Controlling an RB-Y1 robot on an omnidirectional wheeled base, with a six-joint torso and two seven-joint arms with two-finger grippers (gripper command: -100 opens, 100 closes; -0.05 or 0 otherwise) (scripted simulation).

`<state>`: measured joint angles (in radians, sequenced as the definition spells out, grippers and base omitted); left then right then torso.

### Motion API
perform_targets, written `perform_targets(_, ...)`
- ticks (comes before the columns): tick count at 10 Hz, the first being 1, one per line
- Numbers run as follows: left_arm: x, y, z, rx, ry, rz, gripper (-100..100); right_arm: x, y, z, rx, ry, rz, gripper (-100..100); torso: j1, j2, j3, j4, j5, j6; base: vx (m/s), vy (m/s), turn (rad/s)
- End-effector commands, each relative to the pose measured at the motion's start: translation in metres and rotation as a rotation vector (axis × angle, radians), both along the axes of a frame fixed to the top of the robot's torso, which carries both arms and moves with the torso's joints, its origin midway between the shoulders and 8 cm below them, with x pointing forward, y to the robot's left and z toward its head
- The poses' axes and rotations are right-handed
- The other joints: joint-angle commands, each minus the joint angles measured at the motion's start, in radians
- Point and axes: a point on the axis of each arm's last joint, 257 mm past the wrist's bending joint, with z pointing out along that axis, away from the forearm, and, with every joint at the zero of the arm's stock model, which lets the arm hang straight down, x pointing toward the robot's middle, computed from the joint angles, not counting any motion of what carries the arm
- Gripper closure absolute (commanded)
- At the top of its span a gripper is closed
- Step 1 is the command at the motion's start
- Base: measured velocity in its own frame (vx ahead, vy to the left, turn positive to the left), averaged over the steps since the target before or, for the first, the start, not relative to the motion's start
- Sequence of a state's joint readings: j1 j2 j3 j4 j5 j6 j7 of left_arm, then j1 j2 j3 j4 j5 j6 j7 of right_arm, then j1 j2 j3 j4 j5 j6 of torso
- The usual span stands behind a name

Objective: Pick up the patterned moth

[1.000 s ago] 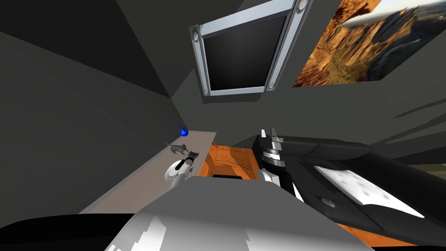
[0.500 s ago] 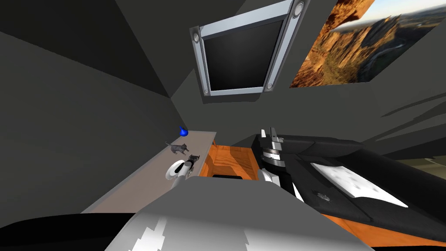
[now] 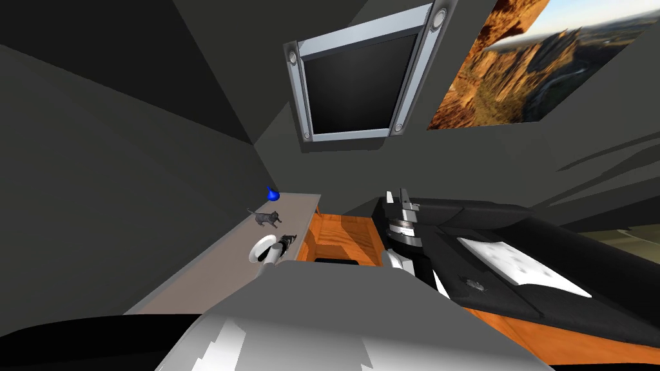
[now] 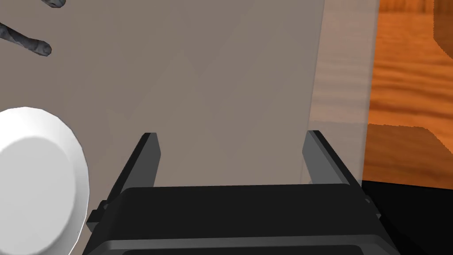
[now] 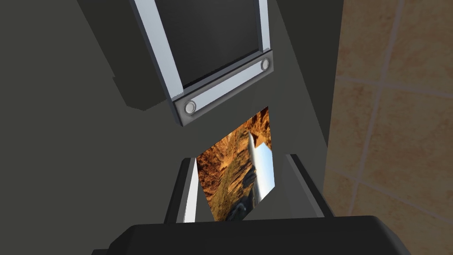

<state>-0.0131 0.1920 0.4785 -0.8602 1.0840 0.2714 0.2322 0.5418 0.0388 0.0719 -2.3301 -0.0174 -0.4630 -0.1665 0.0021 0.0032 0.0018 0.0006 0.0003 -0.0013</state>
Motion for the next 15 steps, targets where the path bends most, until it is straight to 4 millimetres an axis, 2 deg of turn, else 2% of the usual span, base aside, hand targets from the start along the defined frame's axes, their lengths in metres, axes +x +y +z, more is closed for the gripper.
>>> perform_targets(1,-0.021,-0.006,-0.018,-0.064,0.034,0.031,-100,0.0,0.0,0.0,0.0,0.0,0.0,0,0.0,0.0,0.0,0.0,0.0,0.0,-0.057,0.055,0.003)
perform_targets(2,-0.034,-0.009,-0.029,-0.098,0.056,0.05,-100,0.0,0.0,0.0,0.0,0.0,0.0,0,0.001,0.0,0.0,0.0,0.0,0.0,-0.057,0.063,0.006)
perform_targets(4,-0.034,-0.009,-0.029,-0.098,0.056,0.05,-100,0.0,0.0,0.0,0.0,0.0,0.0,0,0.0,0.0,0.0,0.0,0.0,0.0,-0.027,0.037,0.003)
perform_targets(5,-0.061,-0.016,-0.048,-0.152,0.1,0.082,-100,0.0,0.0,0.0,0.0,0.0,0.0,0,-0.001,-0.002,-0.001,0.0,0.0,0.0,-0.033,0.062,0.032)
perform_targets(6,-0.074,-0.02,-0.057,-0.173,0.121,0.094,-100,0.0,0.0,0.0,0.0,0.0,0.0,0,0.001,-0.001,-0.001,0.0,0.0,0.0,-0.043,0.089,0.036)
perform_targets(8,-0.07,-0.02,-0.055,-0.173,0.116,0.096,-100,0.0,0.0,0.0,0.0,0.0,0.0,0,0.001,-0.001,0.0,0.0,0.0,0.0,-0.023,0.037,0.0)
perform_targets(9,-0.071,-0.02,-0.056,-0.172,0.118,0.095,0,0.0,0.0,0.0,0.0,0.0,0.0,0,-0.001,-0.002,-0.001,0.0,0.0,0.0,0.0,0.0,0.0)
perform_targets(10,-0.068,-0.04,-0.063,-0.172,0.118,0.094,-100,0.0,0.0,0.0,0.0,0.0,0.0,0,-0.003,-0.003,-0.001,0.0,-0.001,0.0,0.009,0.074,0.017)
perform_targets(13,-0.067,-0.047,-0.065,-0.172,0.118,0.094,-100,0.0,0.0,0.0,0.0,0.0,0.0,0,0.003,-0.004,-0.002,-0.001,0.001,0.0,0.008,0.08,-0.003)
perform_targets(15,-0.063,-0.075,-0.072,-0.172,0.119,0.092,-100,0.0,0.0,0.0,0.0,0.0,0.0,0,0.0,-0.004,-0.002,-0.001,0.0,0.0,0.009,0.081,0.011)
